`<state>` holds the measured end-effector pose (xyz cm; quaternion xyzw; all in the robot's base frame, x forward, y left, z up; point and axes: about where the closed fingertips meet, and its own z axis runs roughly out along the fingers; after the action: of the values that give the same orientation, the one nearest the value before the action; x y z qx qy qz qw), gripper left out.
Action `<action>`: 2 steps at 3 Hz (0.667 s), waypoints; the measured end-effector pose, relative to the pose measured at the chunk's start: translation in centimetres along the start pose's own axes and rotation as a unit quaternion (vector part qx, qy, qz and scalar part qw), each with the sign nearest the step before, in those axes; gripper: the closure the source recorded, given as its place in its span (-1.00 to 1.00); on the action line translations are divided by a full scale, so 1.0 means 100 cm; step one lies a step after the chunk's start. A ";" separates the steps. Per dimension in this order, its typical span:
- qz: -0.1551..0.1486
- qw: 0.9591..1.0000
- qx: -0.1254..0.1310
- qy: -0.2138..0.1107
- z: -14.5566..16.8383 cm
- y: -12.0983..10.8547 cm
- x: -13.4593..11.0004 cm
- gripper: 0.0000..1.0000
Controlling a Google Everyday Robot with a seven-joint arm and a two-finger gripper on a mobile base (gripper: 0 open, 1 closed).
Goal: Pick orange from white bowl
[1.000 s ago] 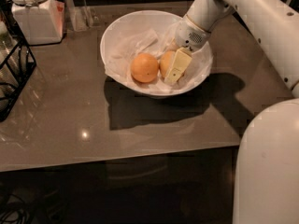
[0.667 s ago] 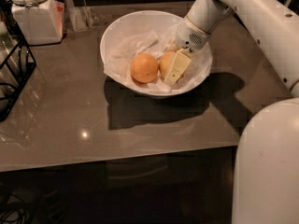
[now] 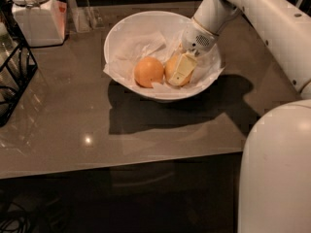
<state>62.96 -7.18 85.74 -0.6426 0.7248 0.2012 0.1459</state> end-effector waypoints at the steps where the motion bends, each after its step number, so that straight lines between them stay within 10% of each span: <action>1: 0.005 1.000 0.013 -0.002 -0.004 -0.002 0.002 0.77; 2: -0.019 0.998 0.056 -0.025 -0.030 0.003 -0.012 1.00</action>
Offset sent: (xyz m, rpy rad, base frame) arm -0.0083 -0.0089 0.0825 0.0816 -0.2613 -0.0273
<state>63.00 -7.60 88.95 -0.6415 0.7188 0.1738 0.2038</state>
